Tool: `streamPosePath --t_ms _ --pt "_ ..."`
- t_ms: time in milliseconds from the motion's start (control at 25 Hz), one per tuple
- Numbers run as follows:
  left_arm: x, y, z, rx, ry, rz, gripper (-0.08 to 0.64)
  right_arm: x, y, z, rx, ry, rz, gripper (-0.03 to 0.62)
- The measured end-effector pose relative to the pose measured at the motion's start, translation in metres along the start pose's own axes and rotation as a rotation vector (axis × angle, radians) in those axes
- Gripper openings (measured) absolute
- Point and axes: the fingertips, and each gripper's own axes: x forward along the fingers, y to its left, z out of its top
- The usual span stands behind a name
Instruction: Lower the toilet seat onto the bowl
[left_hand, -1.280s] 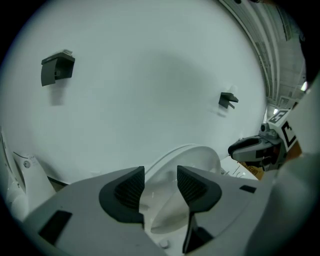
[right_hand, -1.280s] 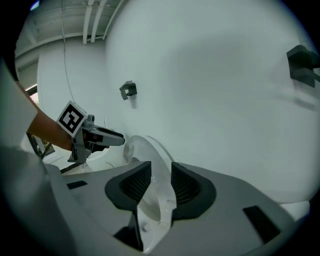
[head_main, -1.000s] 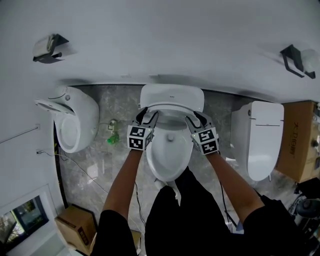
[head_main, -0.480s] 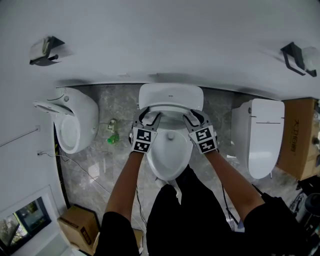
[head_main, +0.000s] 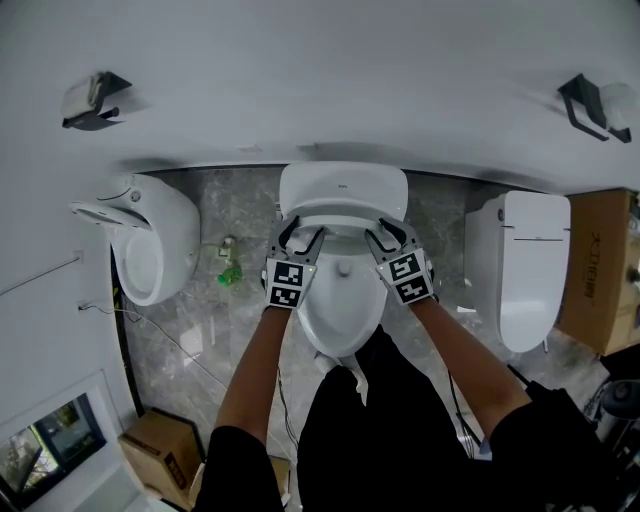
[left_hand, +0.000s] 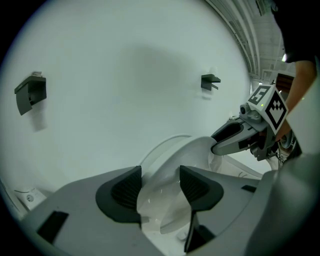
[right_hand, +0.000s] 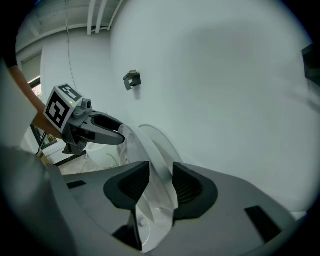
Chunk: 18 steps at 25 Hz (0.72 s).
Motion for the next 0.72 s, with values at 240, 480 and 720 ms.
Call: streamPosePath --t_ms 240,480,720 --pt "-0.016 -0.009 -0.007 -0.008 -0.012 0.003 0.232 -0.011 0.013 -0.008 -0.005 0.001 -0.009 0.153" --pt "-0.034 -0.016 -0.016 -0.068 -0.044 0.018 0.232 -0.024 0.029 -0.016 0.0 -0.001 -0.018 0.155" --pt "-0.052 -0.027 -0.026 -0.096 -0.057 -0.008 0.227 -0.037 0.045 -0.027 -0.008 -0.017 -0.003 0.155"
